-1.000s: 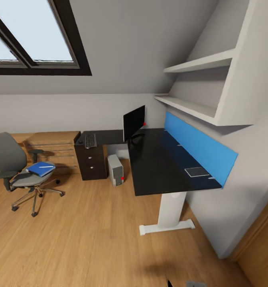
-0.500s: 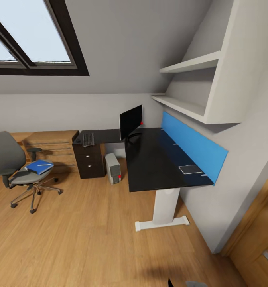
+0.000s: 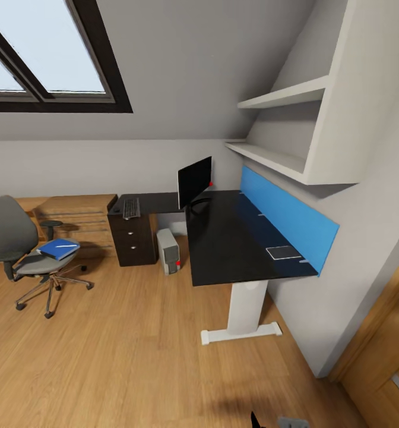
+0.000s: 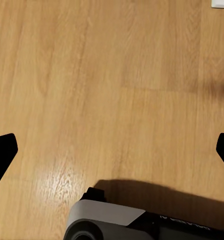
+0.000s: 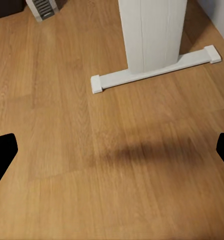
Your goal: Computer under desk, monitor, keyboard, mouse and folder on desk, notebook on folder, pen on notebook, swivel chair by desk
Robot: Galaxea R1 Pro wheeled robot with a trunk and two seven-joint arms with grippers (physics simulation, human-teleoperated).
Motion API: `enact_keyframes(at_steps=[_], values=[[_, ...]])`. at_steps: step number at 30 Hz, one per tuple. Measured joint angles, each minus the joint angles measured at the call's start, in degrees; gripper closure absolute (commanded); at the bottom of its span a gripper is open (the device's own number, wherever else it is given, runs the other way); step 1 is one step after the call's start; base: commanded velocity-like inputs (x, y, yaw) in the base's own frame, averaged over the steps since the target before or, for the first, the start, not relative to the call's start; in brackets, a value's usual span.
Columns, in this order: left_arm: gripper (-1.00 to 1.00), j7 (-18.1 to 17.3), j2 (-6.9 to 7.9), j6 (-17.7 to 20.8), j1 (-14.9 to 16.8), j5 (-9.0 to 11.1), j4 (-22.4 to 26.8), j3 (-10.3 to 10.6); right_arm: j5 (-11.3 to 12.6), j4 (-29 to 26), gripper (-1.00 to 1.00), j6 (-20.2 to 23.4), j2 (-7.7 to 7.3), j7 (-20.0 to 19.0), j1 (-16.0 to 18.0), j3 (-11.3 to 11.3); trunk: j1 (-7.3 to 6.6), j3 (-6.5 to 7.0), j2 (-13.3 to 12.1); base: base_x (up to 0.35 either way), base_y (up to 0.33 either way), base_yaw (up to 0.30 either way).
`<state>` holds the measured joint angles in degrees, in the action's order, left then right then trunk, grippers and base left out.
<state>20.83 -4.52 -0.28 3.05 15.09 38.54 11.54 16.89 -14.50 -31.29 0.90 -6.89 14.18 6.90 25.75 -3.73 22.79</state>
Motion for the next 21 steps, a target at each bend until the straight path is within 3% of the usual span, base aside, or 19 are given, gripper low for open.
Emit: enact_keyframes(at_steps=[9, 12, 14, 19, 21], values=[[-1.0, -0.01, 0.29, -0.03, -0.01, -0.05, -0.01, 0.05, 0.25, -0.78, -1.0, 0.24, -0.23, 0.15, 0.06, -0.39, 0.0, 0.0, 0.0, 0.0, 0.0, 0.0], [-1.0, -0.09, 0.27, -0.07, -0.01, -0.22, 0.04, 0.48, 1.12, -2.98, -1.0, 0.82, -1.14, 0.83, 0.28, -1.61, 0.0, 0.0, 0.0, 0.0, 0.0, 0.0], [-1.0, -0.14, -0.08, 0.12, -0.01, -0.33, 2.82, 0.94, 2.72, -10.87, -1.0, 6.21, -2.86, 3.61, 0.78, -4.03, 0.0, 0.02, 0.0, 0.0, 0.0, 0.0], [-1.0, -0.16, -0.26, 2.17, -0.06, -0.11, 10.19, 1.08, 3.3, -21.48, -1.0, 16.43, -4.73, 7.26, 1.03, -4.75, 0.0, 0.01, 0.0, 0.0, 0.0, 0.0], [-1.0, -0.16, -0.24, 6.45, -0.07, -0.1, 14.73, 1.03, 3.41, -27.07, -1.0, 23.21, -5.7, 10.52, 1.22, -4.91, 0.0, 0.01, 0.0, 0.0, 0.0, 0.0]])
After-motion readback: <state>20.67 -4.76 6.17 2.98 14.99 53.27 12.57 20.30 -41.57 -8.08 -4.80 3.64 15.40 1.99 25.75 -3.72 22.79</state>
